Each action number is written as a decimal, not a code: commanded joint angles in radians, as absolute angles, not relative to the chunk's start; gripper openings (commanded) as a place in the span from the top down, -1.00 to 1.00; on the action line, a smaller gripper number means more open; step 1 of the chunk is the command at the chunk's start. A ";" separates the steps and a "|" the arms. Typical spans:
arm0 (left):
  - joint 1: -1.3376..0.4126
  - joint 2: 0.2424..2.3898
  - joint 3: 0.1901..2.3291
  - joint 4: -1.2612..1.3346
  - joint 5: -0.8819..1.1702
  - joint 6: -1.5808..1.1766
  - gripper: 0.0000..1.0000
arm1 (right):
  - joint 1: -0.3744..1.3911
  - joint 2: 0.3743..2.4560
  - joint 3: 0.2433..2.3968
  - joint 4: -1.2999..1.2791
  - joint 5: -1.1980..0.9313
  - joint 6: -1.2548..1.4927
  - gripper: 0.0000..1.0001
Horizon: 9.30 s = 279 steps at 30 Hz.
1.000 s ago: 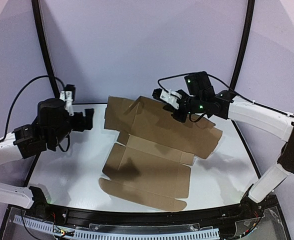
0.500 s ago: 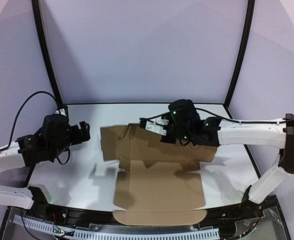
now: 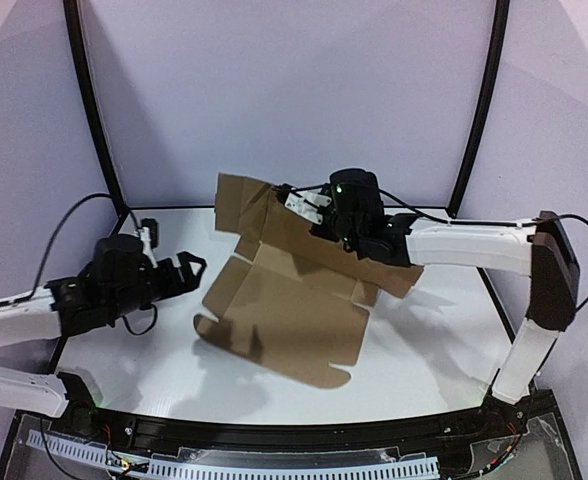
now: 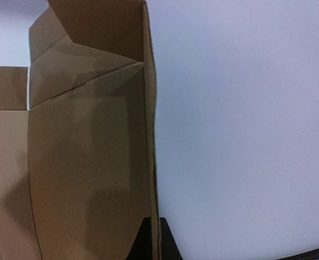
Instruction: Fold the paper box
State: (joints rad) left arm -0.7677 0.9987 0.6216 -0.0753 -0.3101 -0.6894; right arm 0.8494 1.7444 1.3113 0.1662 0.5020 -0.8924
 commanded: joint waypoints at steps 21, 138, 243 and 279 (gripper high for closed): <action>-0.747 1.774 0.866 0.157 0.238 -0.658 -0.98 | 0.825 1.683 1.459 -0.167 0.235 -0.679 1.00; -0.512 2.253 1.524 0.239 0.320 -0.420 -0.32 | 0.564 2.265 2.337 -1.047 -0.214 -0.337 1.00; -0.266 1.884 1.286 0.043 0.047 -0.621 -0.97 | 0.702 1.776 1.289 0.104 0.172 -1.175 1.00; -0.498 2.067 1.187 0.635 0.670 -0.795 -0.13 | 0.723 1.852 1.360 0.049 0.262 -1.020 1.00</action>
State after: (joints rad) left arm -0.4348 2.1002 1.2091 0.4264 0.4988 -0.6982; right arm 0.6910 1.8080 1.3352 0.0545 0.2821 -1.0823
